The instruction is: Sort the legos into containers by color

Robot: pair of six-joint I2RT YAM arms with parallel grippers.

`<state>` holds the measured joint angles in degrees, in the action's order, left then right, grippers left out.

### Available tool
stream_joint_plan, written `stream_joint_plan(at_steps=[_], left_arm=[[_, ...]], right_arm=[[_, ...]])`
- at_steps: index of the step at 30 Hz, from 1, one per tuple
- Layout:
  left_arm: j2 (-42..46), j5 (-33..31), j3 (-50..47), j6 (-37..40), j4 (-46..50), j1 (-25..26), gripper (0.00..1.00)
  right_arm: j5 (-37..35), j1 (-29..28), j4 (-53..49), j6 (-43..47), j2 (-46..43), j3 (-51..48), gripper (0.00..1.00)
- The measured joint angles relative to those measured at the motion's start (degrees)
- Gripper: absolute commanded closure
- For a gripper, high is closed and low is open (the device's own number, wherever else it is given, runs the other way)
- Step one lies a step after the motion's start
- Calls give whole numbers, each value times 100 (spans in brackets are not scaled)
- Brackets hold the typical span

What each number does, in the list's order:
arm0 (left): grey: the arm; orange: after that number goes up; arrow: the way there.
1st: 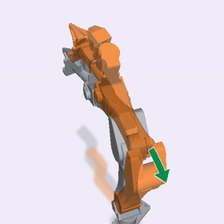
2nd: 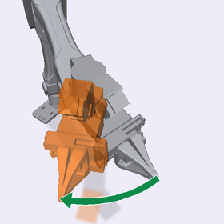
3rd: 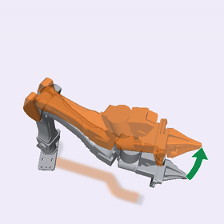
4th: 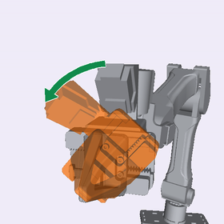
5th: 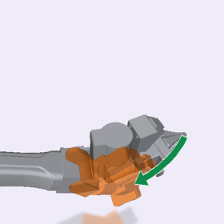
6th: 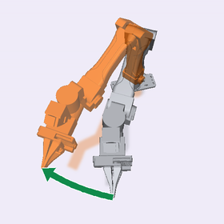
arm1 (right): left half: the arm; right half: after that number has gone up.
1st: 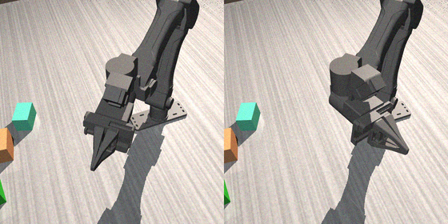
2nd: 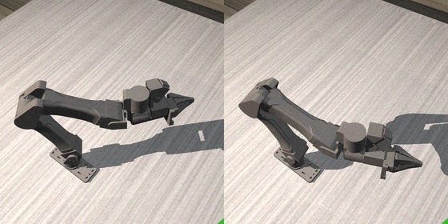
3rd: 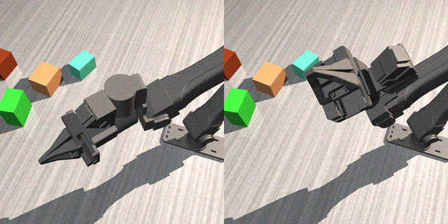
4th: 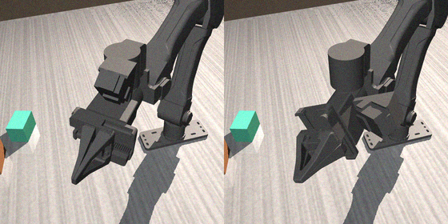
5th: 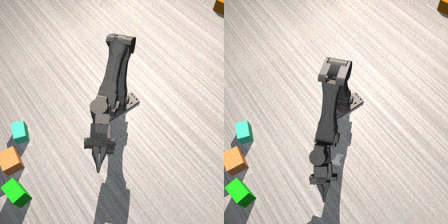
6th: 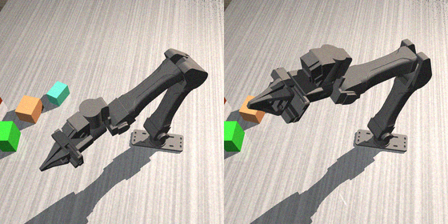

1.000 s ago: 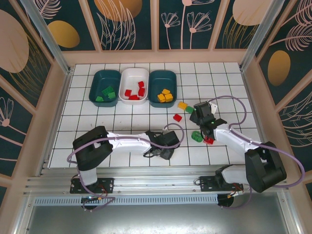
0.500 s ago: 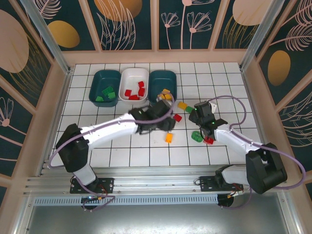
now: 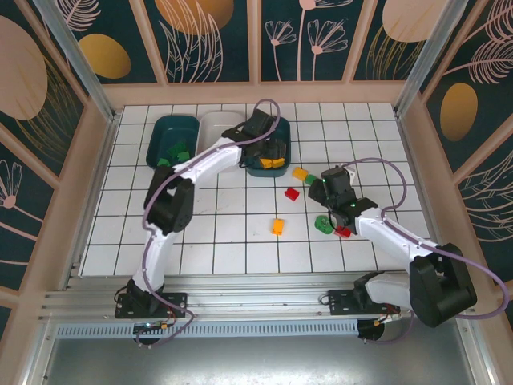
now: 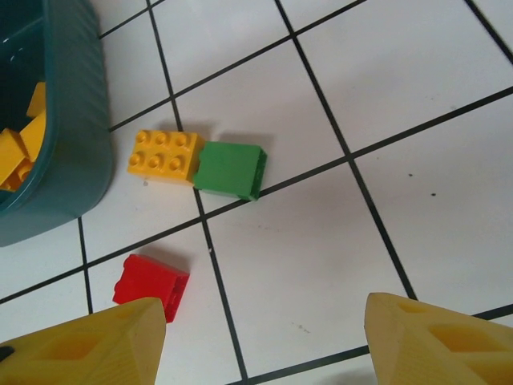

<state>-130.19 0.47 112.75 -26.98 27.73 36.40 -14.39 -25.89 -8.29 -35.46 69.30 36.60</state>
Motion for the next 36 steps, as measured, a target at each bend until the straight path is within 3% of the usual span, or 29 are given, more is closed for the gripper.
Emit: stream_joint_plan(at_steps=[4,9,15,19,27,36], left_arm=[[-616,17,586,107,275,-39,20],[-708,17,957,219,551,-46,3],[-170,-28,739,310,540,-42,1],[1178,-245,-479,321,212,-42,2],[4527,-350,-3974,-28,-1362,-428,1],[5486,-103,-6166,-468,-1707,-474,1]], right_arm=[[103,-125,-31,20,11,39,32],[111,-387,-96,37,208,221,31],[4,-883,-133,105,857,538,30],[-76,-1008,-98,444,1379,765,29],[-361,-1021,-162,1397,2662,1589,29],[-227,-957,-240,2310,3340,2166,32]])
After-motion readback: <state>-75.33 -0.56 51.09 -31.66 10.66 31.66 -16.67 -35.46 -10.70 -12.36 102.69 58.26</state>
